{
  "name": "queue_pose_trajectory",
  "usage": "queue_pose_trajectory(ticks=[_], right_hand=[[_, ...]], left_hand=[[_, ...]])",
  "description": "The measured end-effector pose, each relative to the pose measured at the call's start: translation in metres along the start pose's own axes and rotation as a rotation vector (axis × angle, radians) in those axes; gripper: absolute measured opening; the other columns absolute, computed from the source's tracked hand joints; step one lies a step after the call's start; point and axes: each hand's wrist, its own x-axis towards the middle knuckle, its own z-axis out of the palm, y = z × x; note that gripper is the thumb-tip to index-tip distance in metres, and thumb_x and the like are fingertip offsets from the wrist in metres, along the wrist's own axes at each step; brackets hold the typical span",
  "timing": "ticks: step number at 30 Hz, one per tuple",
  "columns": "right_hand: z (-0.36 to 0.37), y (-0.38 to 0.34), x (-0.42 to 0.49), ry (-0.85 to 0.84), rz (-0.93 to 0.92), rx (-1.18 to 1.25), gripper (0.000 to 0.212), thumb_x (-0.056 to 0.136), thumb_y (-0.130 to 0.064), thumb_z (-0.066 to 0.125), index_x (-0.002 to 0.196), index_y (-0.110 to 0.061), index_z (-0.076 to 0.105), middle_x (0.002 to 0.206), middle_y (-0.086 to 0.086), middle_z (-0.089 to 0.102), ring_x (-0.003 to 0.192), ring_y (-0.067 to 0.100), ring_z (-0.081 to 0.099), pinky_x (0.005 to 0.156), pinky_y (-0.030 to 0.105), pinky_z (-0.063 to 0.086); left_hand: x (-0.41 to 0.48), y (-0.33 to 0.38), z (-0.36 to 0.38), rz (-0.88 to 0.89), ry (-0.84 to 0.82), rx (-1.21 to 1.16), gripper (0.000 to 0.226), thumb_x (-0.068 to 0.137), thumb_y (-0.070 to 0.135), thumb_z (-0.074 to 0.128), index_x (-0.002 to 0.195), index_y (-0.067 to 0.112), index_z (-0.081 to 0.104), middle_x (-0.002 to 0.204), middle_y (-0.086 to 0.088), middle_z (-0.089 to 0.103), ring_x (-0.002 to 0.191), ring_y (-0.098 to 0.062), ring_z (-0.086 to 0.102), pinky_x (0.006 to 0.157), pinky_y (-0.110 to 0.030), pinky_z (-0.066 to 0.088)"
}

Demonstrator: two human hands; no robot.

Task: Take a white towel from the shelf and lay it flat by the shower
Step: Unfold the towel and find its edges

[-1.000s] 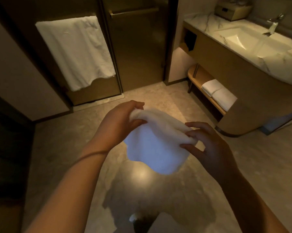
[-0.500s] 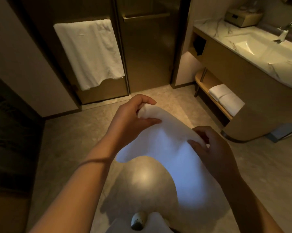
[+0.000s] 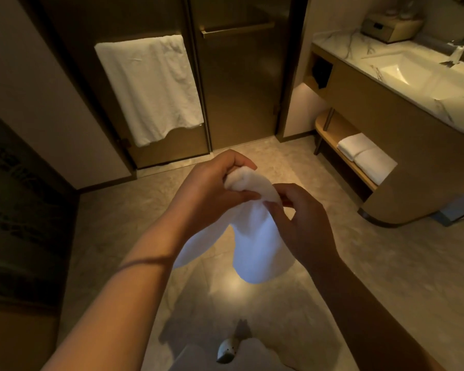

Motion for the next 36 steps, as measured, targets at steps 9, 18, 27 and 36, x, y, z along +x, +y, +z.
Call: queue_pose_trajectory(ticks=[9, 18, 27, 36], right_hand=[[-0.013, -0.016, 0.010, 0.002, -0.031, 0.026, 0.011, 0.090, -0.021, 0.058, 0.100, -0.026, 0.058, 0.088, -0.018, 0.058, 0.084, -0.001, 0.055, 0.067, 0.007, 0.039], [-0.022, -0.028, 0.016, 0.048, -0.005, 0.065, 0.023, 0.090, -0.035, 0.056, 0.109, -0.025, 0.061, 0.094, -0.013, 0.062, 0.087, 0.000, 0.057, 0.067, 0.020, 0.046], [-0.026, -0.032, 0.028, 0.110, -0.020, 0.109, 0.033, 0.090, -0.037, 0.054, 0.118, -0.021, 0.055, 0.108, -0.009, 0.061, 0.097, 0.007, 0.059, 0.078, 0.027, 0.052], [-0.037, -0.029, 0.043, 0.162, -0.026, 0.084, 0.017, 0.091, -0.036, 0.051, 0.107, -0.030, 0.052, 0.089, -0.020, 0.057, 0.083, -0.002, 0.056, 0.066, 0.017, 0.043]], left_hand=[[-0.009, -0.019, -0.017, -0.111, 0.056, -0.079, 0.022, 0.070, 0.033, 0.075, 0.088, 0.034, 0.064, 0.091, 0.024, 0.065, 0.081, 0.002, 0.062, 0.069, -0.017, 0.050], [0.005, -0.001, -0.001, 0.038, -0.011, -0.051, 0.019, 0.077, 0.033, 0.065, 0.096, 0.033, 0.065, 0.090, 0.019, 0.067, 0.087, -0.003, 0.062, 0.071, -0.024, 0.049], [0.000, -0.018, -0.003, -0.032, 0.007, 0.122, 0.017, 0.080, 0.032, 0.064, 0.097, 0.029, 0.065, 0.088, 0.015, 0.067, 0.081, -0.001, 0.058, 0.066, -0.013, 0.039], [0.008, -0.025, -0.009, -0.043, -0.073, 0.267, 0.031, 0.073, 0.048, 0.066, 0.102, 0.036, 0.061, 0.087, 0.020, 0.064, 0.078, 0.001, 0.055, 0.065, -0.013, 0.039]])
